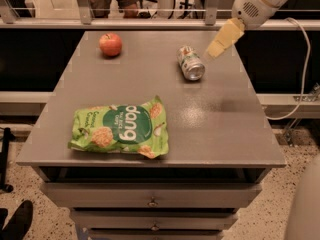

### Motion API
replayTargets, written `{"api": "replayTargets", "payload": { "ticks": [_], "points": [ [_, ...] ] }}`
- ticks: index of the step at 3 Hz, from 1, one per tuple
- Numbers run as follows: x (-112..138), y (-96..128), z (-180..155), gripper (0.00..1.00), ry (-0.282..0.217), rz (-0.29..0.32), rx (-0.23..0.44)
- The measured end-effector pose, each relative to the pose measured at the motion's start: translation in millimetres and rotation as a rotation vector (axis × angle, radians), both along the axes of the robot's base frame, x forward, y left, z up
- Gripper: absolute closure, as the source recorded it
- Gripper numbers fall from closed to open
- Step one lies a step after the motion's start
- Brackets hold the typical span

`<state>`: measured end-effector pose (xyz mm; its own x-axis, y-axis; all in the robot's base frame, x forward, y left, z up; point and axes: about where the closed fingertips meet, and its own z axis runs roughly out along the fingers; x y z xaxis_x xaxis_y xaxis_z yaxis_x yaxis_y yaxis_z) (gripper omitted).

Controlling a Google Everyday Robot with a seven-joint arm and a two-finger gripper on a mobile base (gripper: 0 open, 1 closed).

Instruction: Place 7up can upright

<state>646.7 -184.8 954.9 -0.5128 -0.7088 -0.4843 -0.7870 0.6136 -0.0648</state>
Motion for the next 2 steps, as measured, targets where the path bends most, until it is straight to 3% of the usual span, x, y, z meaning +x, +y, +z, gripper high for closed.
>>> {"api": "replayTargets", "payload": {
  "ticks": [1,2],
  "points": [
    [48,12,-4,0.0,-0.002,-0.166,0.077],
    [89,20,-18,0.0,0.032,-0.38,0.073]
  ]
}}
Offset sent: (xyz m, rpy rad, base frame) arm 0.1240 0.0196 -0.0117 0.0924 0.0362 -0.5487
